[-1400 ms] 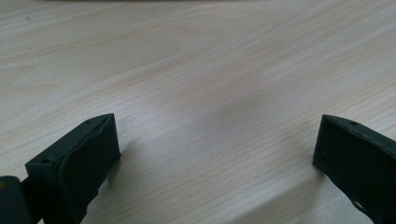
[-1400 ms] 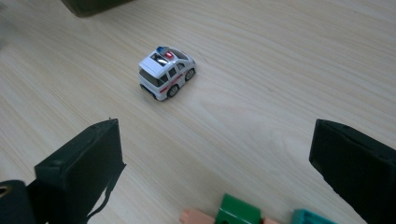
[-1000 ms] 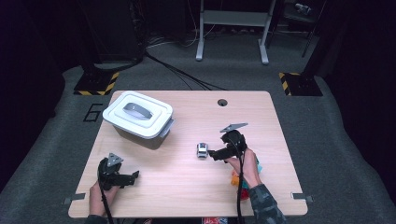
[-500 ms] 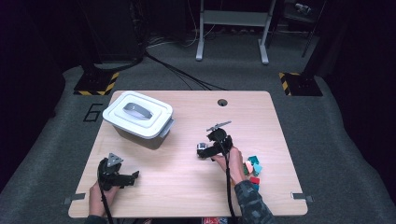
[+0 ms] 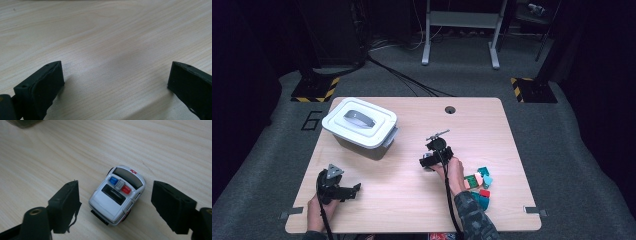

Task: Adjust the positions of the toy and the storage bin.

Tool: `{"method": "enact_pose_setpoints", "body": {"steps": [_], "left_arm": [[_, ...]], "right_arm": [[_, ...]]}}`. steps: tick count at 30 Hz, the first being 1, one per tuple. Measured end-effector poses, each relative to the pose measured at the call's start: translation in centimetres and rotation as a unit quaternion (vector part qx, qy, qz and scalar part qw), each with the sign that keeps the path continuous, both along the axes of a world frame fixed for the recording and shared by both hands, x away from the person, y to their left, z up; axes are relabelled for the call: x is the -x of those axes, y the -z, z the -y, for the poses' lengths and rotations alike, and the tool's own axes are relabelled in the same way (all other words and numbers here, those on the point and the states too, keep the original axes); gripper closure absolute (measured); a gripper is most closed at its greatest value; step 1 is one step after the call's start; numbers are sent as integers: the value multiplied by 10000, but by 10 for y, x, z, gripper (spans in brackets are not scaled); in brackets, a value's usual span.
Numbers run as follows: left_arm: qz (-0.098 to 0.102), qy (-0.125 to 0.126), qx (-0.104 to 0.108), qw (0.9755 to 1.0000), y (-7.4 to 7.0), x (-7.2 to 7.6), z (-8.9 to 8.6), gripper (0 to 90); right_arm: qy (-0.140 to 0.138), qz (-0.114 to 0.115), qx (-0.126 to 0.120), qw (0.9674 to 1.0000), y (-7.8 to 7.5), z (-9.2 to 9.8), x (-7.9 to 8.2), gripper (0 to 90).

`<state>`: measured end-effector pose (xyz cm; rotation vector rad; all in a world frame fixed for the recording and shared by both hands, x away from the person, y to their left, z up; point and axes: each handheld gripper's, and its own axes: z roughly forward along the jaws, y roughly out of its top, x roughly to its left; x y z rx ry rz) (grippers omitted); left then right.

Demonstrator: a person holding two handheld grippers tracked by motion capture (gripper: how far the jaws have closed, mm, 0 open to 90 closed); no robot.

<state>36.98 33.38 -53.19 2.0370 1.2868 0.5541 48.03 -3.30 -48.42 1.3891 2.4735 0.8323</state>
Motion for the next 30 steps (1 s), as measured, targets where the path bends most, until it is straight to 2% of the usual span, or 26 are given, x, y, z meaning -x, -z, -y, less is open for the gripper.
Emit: {"method": "enact_pose_setpoints", "body": {"steps": [5, 12, 19, 22, 28, 30], "left_arm": [[2, 0, 2, 10000, 0, 0, 0, 2], [1, 2, -1, 10000, 0, 0, 0, 2], [7, -7, 1, 10000, 0, 0, 0, 2], [6, -6, 0, 10000, 0, 0, 0, 2], [-17, 9, -4, 10000, 0, 0, 0, 2], [18, -4, -3, 10000, 0, 0, 0, 2]], "right_arm": [[68, 25, 14, 10000, 2, -4, -2, 318], [108, 99, 231, 9996, 3, -8, -3, 395], [73, 71, 283, 9995, 3, -9, -1, 446], [-37, 42, 297, 9995, 2, -7, -2, 468], [28, 28, 281, 9996, 2, -8, -1, 477], [63, 99, 235, 9997, 4, -8, -2, 477]]}}
